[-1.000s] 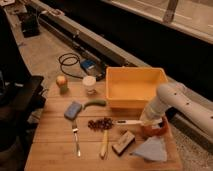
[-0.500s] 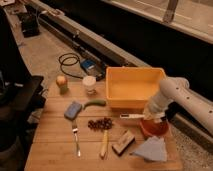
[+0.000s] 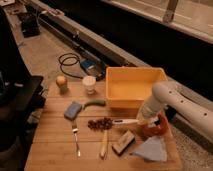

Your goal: Wipe red bowl with brush

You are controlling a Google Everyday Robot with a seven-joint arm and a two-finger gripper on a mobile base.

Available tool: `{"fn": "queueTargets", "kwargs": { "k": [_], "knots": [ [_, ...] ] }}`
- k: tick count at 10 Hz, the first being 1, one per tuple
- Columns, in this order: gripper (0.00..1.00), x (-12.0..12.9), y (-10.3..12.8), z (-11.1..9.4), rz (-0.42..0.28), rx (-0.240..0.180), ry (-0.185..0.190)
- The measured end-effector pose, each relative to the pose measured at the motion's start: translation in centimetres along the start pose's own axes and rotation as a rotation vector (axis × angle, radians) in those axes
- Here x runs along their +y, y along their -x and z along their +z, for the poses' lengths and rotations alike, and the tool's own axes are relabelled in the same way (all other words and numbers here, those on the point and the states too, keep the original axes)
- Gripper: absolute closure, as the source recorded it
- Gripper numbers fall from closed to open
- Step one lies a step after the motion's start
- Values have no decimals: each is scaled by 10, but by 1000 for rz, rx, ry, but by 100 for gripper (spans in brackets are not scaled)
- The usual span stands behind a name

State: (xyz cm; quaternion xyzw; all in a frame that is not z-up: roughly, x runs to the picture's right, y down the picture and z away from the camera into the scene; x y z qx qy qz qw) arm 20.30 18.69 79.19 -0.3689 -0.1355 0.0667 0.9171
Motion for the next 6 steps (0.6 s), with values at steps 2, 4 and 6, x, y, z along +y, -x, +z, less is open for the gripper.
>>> {"fn": "queueTargets", "kwargs": {
  "k": [2, 4, 6],
  "knots": [
    [100, 1, -22, -5, 40, 41, 1],
    [100, -5, -51, -16, 70, 77, -9],
    [100, -14, -65, -21, 69, 92, -14]
  ]
}}
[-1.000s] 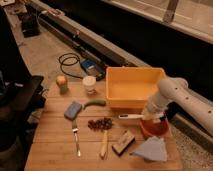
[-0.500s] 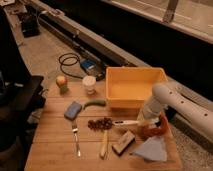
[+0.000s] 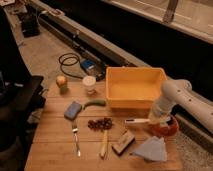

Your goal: Wipe red bowl with brush

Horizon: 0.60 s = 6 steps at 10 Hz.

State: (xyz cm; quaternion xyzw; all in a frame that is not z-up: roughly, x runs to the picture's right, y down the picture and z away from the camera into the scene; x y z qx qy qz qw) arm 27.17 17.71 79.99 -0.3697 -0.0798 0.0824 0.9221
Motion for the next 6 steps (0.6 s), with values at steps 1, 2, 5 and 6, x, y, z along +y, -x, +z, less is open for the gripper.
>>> {"fn": "queueTargets", "kwargs": {
  "k": [1, 2, 5, 6],
  "knots": [
    [100, -2, -1, 0, -5, -1, -1],
    [100, -1, 2, 1, -14, -5, 3],
    [100, 8, 42, 11, -57, -33, 16],
    [100, 17, 55, 15, -66, -41, 22]
  ]
}}
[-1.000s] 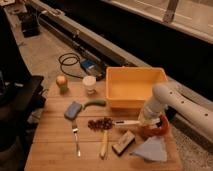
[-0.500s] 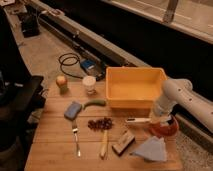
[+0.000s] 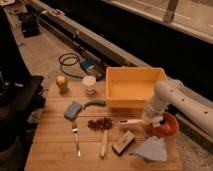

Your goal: Wipe red bowl with brush

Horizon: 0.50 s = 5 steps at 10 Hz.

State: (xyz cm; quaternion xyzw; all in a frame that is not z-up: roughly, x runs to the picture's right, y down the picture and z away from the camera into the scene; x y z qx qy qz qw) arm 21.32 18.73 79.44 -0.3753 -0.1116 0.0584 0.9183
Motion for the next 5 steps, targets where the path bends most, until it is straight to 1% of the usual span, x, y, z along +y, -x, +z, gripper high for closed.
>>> {"fn": "queueTargets", "kwargs": {
  "k": [2, 3, 4, 5],
  "knots": [
    [100, 9, 7, 1, 6, 8, 7],
    [100, 12, 5, -2, 15, 19, 2],
    [100, 15, -1, -7, 27, 32, 0],
    [100, 17, -13, -13, 42, 50, -6]
  ]
}}
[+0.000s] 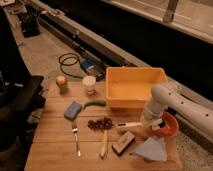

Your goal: Wipe red bowl with brush

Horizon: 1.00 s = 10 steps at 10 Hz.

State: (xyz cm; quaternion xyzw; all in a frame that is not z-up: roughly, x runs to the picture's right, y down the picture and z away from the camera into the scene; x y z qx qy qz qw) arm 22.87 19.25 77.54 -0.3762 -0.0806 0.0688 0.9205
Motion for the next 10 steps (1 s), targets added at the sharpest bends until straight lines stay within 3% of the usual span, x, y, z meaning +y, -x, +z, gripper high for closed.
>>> {"fn": "queueTargets", "kwargs": {
  "k": [2, 4, 8, 10],
  "knots": [
    [100, -5, -30, -17, 34, 36, -29],
    [100, -16, -43, -24, 49, 48, -47],
    [100, -38, -25, -20, 16, 12, -69],
    [100, -37, -9, -17, -13, -17, -76]
  ]
}}
